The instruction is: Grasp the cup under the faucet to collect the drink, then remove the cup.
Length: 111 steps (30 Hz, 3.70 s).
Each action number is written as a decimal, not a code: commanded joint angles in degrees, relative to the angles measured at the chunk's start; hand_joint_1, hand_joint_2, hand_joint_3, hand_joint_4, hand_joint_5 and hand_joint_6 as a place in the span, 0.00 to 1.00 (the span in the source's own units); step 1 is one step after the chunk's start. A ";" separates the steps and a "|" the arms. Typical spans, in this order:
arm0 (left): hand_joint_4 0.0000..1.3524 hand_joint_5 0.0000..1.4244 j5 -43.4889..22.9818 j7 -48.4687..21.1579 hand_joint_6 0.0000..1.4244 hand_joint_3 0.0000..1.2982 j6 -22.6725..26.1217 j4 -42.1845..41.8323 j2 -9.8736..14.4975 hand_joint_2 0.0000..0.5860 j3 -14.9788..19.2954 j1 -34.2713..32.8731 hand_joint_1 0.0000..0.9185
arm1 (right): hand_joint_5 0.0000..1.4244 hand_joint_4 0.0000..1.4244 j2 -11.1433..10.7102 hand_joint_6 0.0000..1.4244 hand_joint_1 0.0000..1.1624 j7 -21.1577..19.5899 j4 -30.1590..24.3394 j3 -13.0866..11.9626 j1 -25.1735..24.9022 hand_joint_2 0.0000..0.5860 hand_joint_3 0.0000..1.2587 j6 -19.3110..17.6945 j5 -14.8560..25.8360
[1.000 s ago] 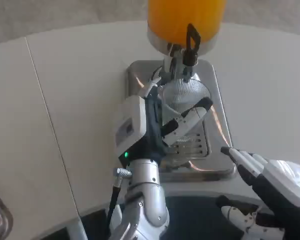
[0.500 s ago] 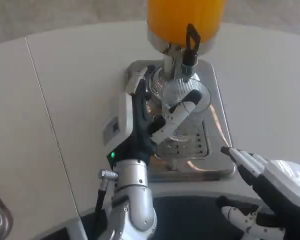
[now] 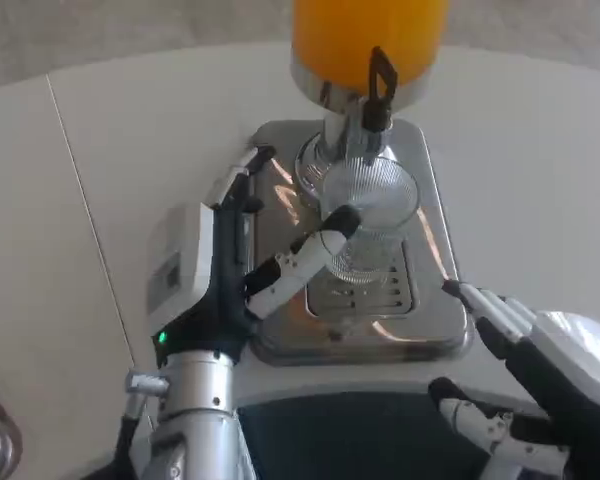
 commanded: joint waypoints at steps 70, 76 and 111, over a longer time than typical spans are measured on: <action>0.00 0.00 10.03 -16.86 0.07 0.01 -35.02 -31.93 23.22 0.16 23.37 48.60 0.00 | 0.00 0.00 9.32 0.00 0.12 -20.84 30.63 3.64 -40.38 0.78 0.00 -7.21 18.81; 0.00 0.00 8.95 -17.32 0.08 0.02 -34.44 -31.44 21.79 0.16 24.78 47.89 0.00 | 0.00 0.00 10.90 0.00 0.13 -21.12 30.22 5.03 -40.70 0.78 0.00 -7.43 19.57; 0.00 0.01 6.59 -21.24 0.09 0.03 -34.33 -27.42 21.82 0.16 23.85 41.60 0.00 | 0.00 0.00 14.08 0.00 0.15 -18.34 18.87 10.31 -32.70 0.81 0.00 -3.59 20.61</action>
